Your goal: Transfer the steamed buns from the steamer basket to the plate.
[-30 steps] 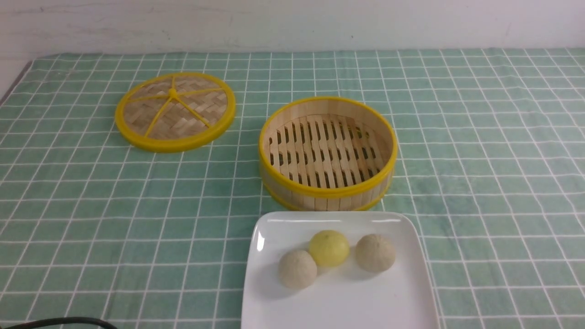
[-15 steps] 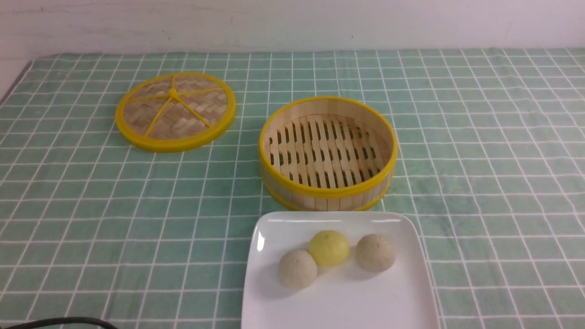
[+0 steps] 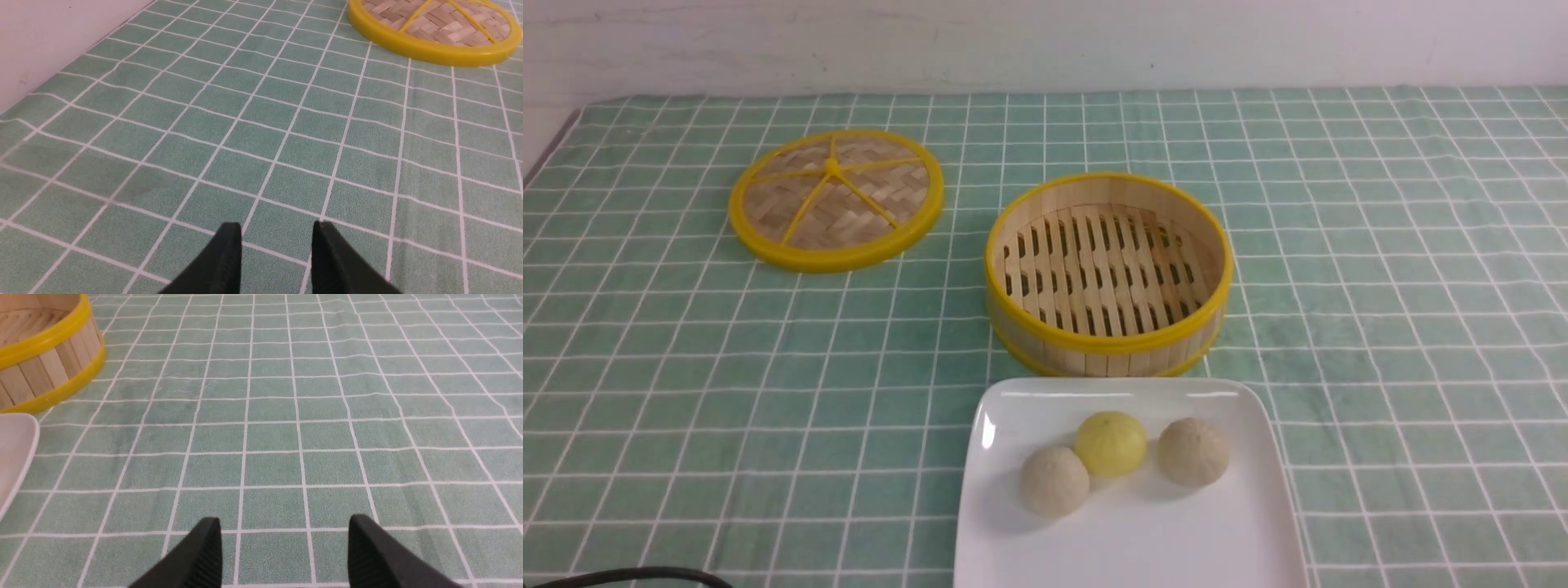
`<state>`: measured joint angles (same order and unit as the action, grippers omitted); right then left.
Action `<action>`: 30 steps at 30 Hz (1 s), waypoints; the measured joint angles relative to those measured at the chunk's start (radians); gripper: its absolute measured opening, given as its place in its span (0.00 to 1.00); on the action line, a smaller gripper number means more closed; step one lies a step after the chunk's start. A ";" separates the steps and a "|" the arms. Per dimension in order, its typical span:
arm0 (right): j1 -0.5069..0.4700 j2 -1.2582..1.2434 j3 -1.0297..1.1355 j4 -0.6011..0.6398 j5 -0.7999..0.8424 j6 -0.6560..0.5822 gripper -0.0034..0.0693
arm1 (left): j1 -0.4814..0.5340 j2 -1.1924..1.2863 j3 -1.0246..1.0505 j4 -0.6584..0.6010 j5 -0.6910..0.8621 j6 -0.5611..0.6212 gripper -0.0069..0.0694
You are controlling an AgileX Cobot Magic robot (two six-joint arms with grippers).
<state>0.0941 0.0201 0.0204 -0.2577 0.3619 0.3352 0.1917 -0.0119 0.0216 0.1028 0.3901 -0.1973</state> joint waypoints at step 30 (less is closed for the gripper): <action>0.000 -0.030 -0.006 -0.039 0.040 0.006 0.63 | 0.000 0.000 0.000 0.001 0.000 0.000 0.45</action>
<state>0.0941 -0.0100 0.0143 -0.2964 0.4016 0.3413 0.1917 -0.0119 0.0216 0.1040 0.3901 -0.1973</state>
